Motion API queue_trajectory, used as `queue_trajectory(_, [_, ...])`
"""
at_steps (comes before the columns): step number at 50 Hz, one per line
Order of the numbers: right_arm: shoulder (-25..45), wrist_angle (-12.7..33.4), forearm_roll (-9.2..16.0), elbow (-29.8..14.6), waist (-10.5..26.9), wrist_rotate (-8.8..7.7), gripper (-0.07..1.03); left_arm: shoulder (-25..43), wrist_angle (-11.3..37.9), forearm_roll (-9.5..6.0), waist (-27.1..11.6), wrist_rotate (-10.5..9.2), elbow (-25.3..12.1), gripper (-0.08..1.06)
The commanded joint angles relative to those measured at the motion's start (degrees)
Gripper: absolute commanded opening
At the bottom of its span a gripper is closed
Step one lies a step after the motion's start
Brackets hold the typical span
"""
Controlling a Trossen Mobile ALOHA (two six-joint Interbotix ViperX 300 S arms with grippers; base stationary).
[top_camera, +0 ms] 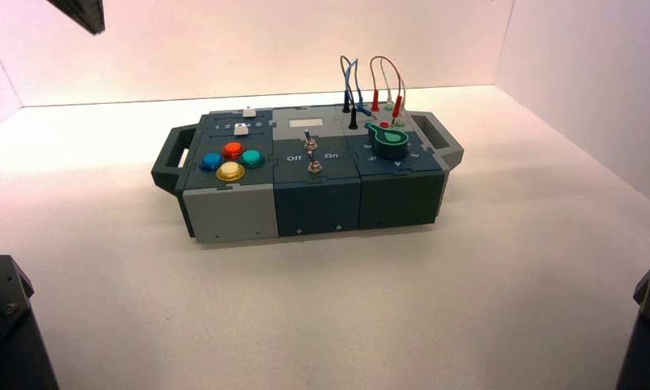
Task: View the box from the top.
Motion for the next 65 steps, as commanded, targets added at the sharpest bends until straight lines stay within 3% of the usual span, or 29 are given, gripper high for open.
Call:
queue_trajectory(1, [0.0,-0.79,-0.26,-1.67,0.79,0.53,-0.02,1.23,0.53,0.0,0.18,0.18,-2.29,-0.03])
queue_trajectory(15, [0.79,-1.58,-2.46,-2.02,2.99,2.37,-0.02,1.05,0.53,0.0,0.18,0.26,-3.08,-0.03])
queue_trajectory(21, [1.76,-1.49,-5.19,-3.34,6.5,5.01,-0.02,0.53,0.7,0.0,0.18,0.18,-2.55,-0.03])
queue_trajectory(26, [2.37,-1.32,-6.24,-3.78,7.91,5.89,-0.02,0.53,0.79,0.0,0.18,0.18,-2.02,-0.03])
queue_trajectory(50, [3.52,-1.41,-6.68,-4.13,10.2,6.94,-0.02,-1.14,0.88,-0.09,0.18,0.18,-0.97,-0.03])
queue_trajectory(65, [5.98,-1.49,-7.21,-5.1,13.54,8.0,-0.02,-0.97,1.49,-0.18,-0.7,0.18,0.44,-0.03])
